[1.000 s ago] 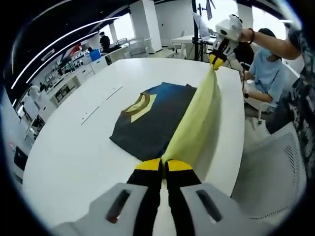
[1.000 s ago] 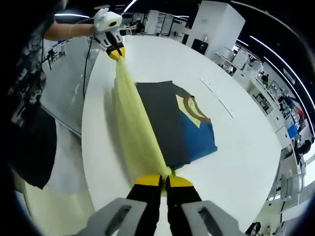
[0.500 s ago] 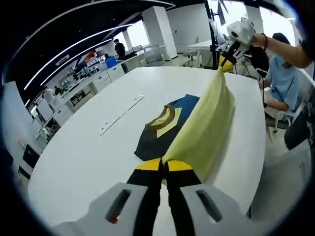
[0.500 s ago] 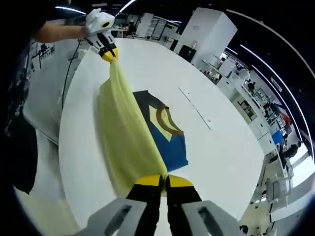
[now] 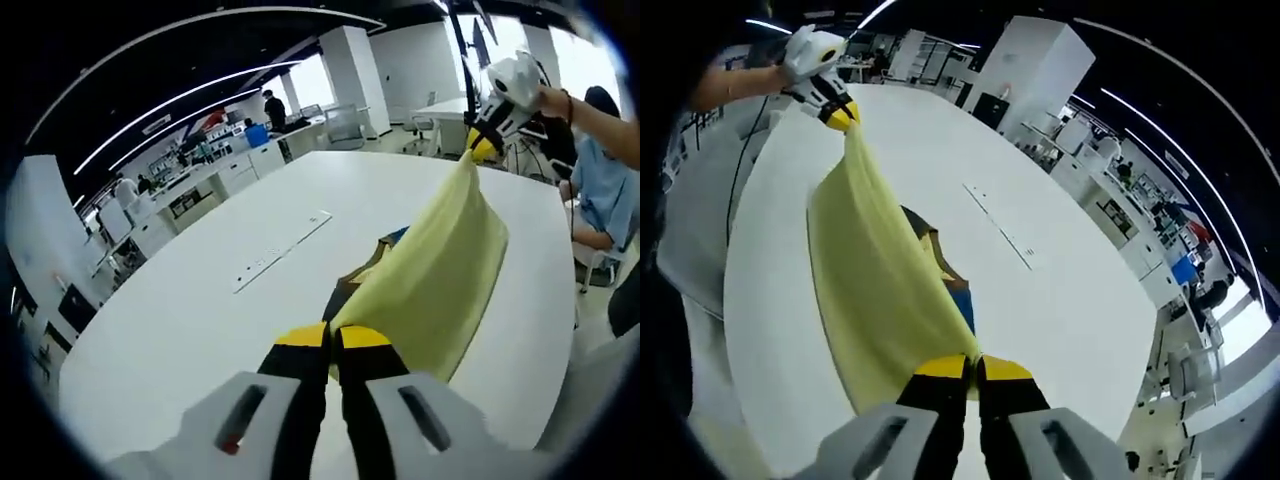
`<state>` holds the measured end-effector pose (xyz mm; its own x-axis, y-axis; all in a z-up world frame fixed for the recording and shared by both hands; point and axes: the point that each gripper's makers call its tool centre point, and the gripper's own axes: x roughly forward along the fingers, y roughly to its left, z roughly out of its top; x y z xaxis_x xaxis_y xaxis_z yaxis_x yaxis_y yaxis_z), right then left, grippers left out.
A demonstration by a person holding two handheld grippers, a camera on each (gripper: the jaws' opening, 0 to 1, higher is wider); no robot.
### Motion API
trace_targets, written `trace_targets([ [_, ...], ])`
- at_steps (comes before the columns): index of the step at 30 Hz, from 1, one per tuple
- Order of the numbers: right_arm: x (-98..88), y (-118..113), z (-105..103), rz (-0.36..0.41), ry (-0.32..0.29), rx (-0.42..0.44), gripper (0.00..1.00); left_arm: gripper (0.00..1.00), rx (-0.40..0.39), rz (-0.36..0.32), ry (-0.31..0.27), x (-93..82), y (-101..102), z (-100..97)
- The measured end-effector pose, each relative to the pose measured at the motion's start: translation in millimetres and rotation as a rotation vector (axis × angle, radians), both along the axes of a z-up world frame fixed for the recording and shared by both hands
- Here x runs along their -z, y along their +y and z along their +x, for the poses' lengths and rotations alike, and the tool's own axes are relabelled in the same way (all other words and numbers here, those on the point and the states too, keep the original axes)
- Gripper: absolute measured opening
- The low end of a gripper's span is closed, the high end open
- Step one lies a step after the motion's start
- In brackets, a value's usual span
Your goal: Fold the garment on the visible template until the final outline fits inside the template.
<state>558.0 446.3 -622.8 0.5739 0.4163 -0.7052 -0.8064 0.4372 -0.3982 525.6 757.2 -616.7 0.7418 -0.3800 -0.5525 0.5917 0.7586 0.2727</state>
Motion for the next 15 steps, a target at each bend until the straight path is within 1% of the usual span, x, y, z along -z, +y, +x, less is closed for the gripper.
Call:
trace_targets([
  [6, 3.6, 0.5, 15.7, -0.003, -0.004, 0.017, 0.0, 0.0, -0.031, 0.001, -0.001, 5.1, 2.8, 16.9],
  [9, 11.7, 0.7, 24.7, -0.009, 0.011, 0.033, 0.0, 0.0, -0.038, 0.013, 0.0, 10.1, 2.6, 24.3],
  [12, 20.4, 0.7, 29.8, -0.016, 0.026, 0.042, 0.0, 0.0, -0.04, 0.016, 0.009, 19.8, 3.7, 32.9],
  [15, 31.5, 1.3, 36.1, -0.014, 0.042, 0.06, 0.0, 0.0, -0.051, 0.0, 0.024, 30.0, 5.5, 39.2],
])
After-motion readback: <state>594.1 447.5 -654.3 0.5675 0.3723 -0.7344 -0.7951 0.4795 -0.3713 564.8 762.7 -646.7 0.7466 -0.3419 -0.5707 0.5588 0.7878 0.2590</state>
